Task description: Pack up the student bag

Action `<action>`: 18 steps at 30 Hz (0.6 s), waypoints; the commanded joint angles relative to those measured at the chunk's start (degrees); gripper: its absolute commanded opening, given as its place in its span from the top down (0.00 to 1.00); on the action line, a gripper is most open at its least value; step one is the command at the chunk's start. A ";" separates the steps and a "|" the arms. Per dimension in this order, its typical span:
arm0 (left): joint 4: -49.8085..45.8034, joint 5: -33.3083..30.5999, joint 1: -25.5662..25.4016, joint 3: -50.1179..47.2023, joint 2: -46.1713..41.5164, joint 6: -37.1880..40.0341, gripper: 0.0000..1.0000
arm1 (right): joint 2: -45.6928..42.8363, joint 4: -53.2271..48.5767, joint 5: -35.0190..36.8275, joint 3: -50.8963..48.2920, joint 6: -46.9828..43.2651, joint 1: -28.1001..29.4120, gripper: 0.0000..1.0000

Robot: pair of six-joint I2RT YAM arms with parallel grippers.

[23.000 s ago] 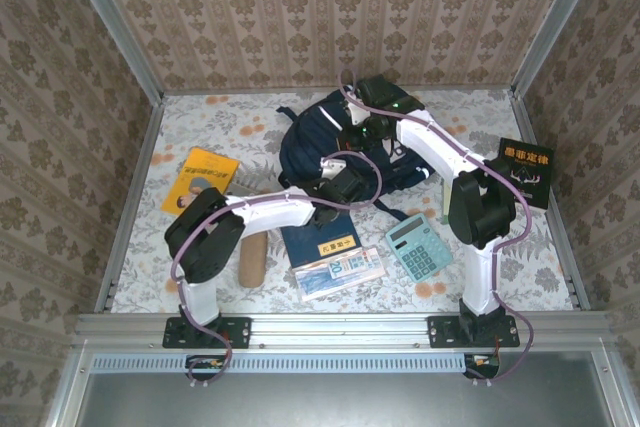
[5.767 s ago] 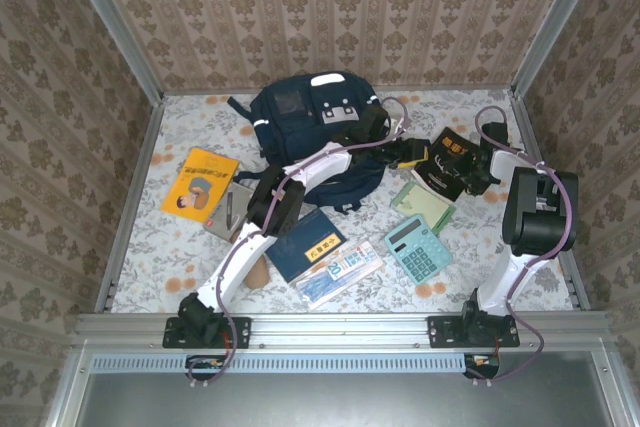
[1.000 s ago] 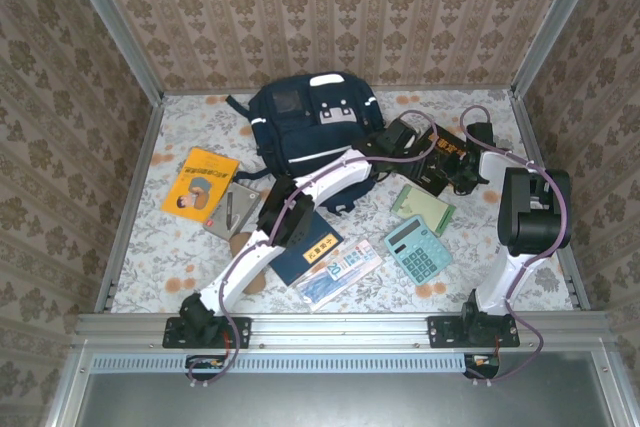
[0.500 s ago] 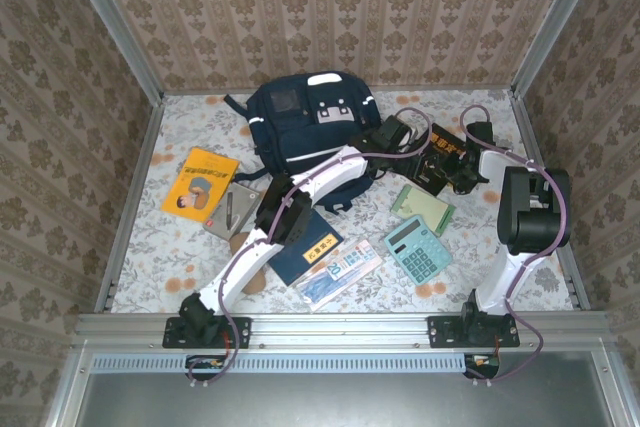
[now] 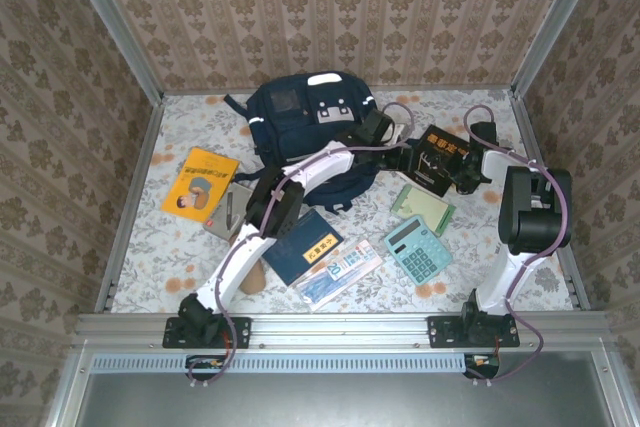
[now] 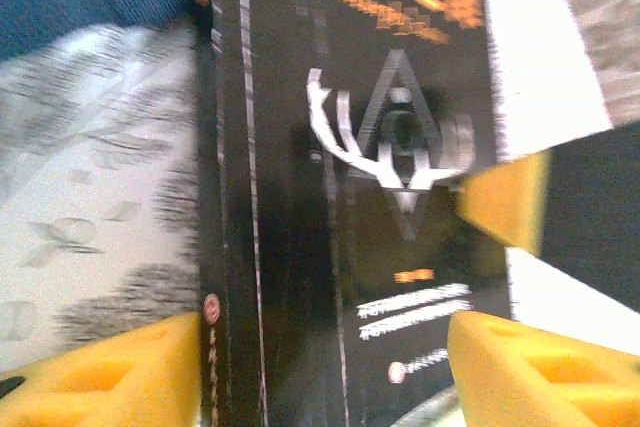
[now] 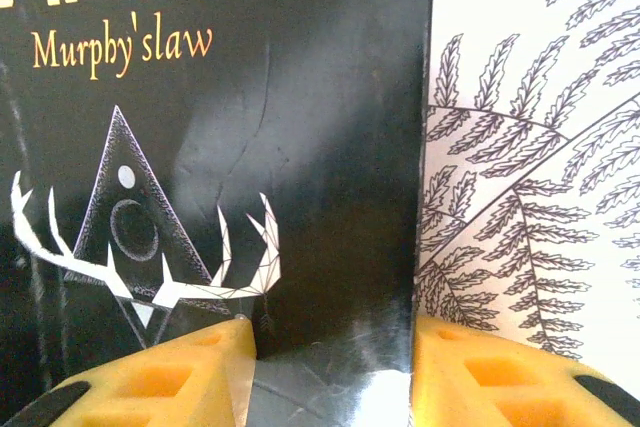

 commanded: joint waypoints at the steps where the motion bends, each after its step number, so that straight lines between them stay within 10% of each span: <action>1: 15.30 18.34 -3.35 -2.39 -4.54 -11.05 0.36 | 1.34 0.50 -4.98 -0.75 0.68 1.77 0.57; 5: 27.40 20.63 -2.19 -5.06 -4.67 -20.81 0.36 | 1.10 0.76 -5.14 -0.97 0.95 1.77 0.57; 13: 0.68 9.17 -1.46 1.22 -4.26 -4.28 0.37 | 0.13 0.42 -4.45 -1.28 0.85 1.77 0.56; 18: 0.46 8.06 -0.49 3.35 -2.14 -6.46 0.68 | -0.44 1.03 -4.67 -1.83 1.11 1.78 0.56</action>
